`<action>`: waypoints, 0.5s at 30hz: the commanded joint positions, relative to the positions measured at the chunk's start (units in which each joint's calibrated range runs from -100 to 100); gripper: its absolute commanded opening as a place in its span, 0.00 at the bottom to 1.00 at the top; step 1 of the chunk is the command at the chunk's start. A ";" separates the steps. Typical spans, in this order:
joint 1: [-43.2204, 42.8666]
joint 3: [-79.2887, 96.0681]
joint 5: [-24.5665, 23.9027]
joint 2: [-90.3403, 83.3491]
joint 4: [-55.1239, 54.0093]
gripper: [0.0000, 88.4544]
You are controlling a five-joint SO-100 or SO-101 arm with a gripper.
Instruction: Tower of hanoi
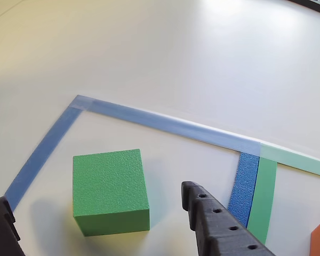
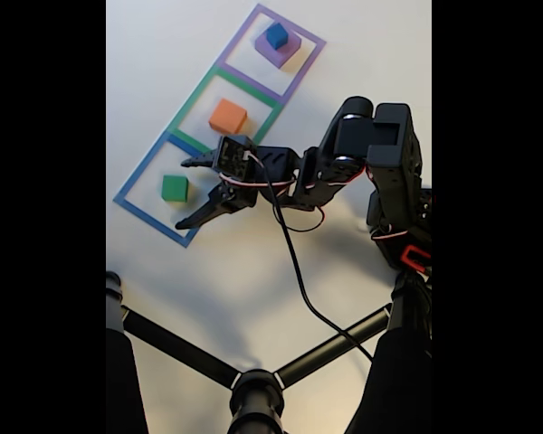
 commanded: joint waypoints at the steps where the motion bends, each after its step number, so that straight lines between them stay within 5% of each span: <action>1: -0.83 -1.84 0.19 -0.41 0.15 0.39; 15: -1.89 -4.83 0.19 1.84 0.48 0.25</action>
